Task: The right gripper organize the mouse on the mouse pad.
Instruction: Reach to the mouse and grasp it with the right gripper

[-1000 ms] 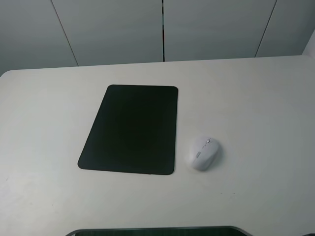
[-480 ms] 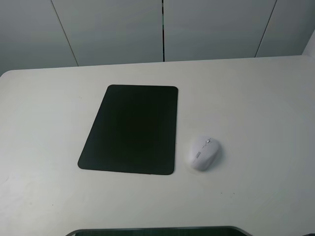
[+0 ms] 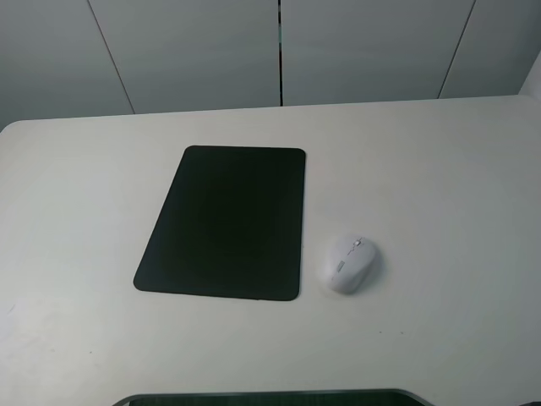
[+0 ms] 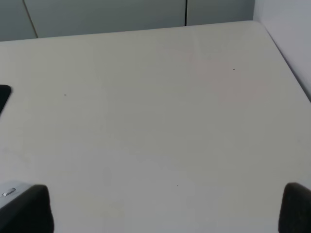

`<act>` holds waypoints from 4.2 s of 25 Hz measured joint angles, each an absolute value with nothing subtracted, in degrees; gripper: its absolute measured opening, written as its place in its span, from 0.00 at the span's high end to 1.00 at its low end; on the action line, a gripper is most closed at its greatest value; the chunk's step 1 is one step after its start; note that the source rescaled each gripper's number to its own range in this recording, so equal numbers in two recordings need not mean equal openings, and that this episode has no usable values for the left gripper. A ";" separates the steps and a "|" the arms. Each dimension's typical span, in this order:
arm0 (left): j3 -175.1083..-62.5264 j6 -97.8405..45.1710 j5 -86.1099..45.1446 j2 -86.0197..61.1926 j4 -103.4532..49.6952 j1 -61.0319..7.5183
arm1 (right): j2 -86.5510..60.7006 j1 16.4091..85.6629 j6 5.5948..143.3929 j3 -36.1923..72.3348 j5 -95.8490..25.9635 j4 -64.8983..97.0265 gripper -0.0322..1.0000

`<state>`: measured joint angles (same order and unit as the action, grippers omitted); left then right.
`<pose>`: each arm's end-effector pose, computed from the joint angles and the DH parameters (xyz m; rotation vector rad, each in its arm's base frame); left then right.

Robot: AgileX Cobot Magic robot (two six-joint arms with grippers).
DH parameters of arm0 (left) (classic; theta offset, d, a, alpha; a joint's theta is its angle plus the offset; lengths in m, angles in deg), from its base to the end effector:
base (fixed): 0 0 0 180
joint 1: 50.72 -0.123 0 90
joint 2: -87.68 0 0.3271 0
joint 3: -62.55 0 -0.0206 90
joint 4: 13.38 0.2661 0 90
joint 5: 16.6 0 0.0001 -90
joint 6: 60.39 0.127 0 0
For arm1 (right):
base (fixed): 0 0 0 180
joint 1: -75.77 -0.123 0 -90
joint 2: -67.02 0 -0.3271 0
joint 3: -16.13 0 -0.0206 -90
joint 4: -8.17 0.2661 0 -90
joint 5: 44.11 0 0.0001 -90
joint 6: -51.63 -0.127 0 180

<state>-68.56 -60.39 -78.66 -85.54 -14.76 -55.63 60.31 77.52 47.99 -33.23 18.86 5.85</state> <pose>-0.0041 -0.0031 0.2695 -0.0864 2.0528 0.0243 -0.0048 -0.0044 0.2652 0.1006 2.0746 -0.0285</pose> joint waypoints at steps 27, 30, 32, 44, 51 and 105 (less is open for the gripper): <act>-68.56 -60.39 -78.66 -85.54 -14.76 -55.63 | 60.31 77.52 48.09 -33.23 18.86 7.50 0.00; -68.56 -60.39 -78.66 -85.54 -14.76 -55.63 | 60.19 77.52 50.11 -33.10 19.19 8.17 0.00; -68.56 -60.39 -78.66 -85.54 -14.76 -55.63 | 58.57 77.52 52.65 -32.14 20.03 9.13 0.00; -68.56 -60.39 -78.66 -85.54 -14.76 -55.63 | 33.64 77.52 54.63 -23.00 18.16 12.48 0.00; -68.56 -60.39 -78.66 -85.54 -14.76 -55.63 | 16.03 77.52 54.85 -16.21 17.64 19.42 0.00; -68.56 -60.39 -78.66 -85.54 -14.76 -55.63 | -41.53 50.05 32.24 -13.67 0.39 39.68 0.00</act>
